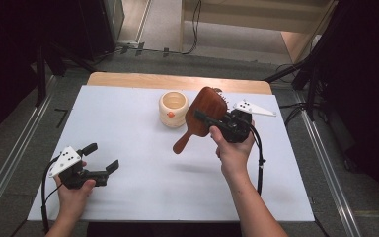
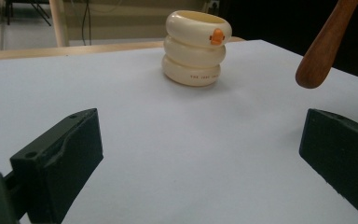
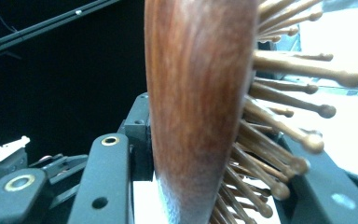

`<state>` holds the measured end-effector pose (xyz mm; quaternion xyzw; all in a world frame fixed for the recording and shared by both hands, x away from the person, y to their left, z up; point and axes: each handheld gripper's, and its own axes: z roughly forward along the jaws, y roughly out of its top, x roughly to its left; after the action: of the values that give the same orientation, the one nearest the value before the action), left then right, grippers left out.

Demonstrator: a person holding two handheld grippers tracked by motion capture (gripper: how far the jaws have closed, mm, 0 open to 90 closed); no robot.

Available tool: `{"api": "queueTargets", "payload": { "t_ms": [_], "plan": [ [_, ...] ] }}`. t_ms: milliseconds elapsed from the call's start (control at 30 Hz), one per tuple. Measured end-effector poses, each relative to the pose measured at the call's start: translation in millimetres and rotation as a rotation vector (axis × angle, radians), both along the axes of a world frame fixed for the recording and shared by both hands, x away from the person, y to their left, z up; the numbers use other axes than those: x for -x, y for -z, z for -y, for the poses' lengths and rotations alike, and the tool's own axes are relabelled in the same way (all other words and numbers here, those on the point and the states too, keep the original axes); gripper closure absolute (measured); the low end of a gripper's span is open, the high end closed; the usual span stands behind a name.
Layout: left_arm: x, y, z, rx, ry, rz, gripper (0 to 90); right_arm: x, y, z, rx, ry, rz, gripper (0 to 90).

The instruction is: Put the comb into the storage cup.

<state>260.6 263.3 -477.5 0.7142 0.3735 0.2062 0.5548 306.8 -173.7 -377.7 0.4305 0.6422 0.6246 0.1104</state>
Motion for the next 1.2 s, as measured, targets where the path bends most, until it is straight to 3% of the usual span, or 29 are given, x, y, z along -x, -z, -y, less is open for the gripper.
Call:
{"api": "queueTargets", "payload": {
  "t_ms": [333,733,1200],
  "plan": [
    [4.7,2.9,-21.7,-0.012,-0.043,-0.005,0.1,-7.4,-6.5,-2.5,0.001,0.002,0.009,53.1],
    [9.0,5.2,-37.9,-0.001,-0.060,-0.005,0.1,-16.7,-16.7,-5.2,0.002,0.006,0.028,53.0],
    [9.5,10.3,-40.6,0.014,-0.063,-0.009,0.1,-26.4,-28.6,-4.8,-0.003,0.018,0.050,53.0]
  ]
}}
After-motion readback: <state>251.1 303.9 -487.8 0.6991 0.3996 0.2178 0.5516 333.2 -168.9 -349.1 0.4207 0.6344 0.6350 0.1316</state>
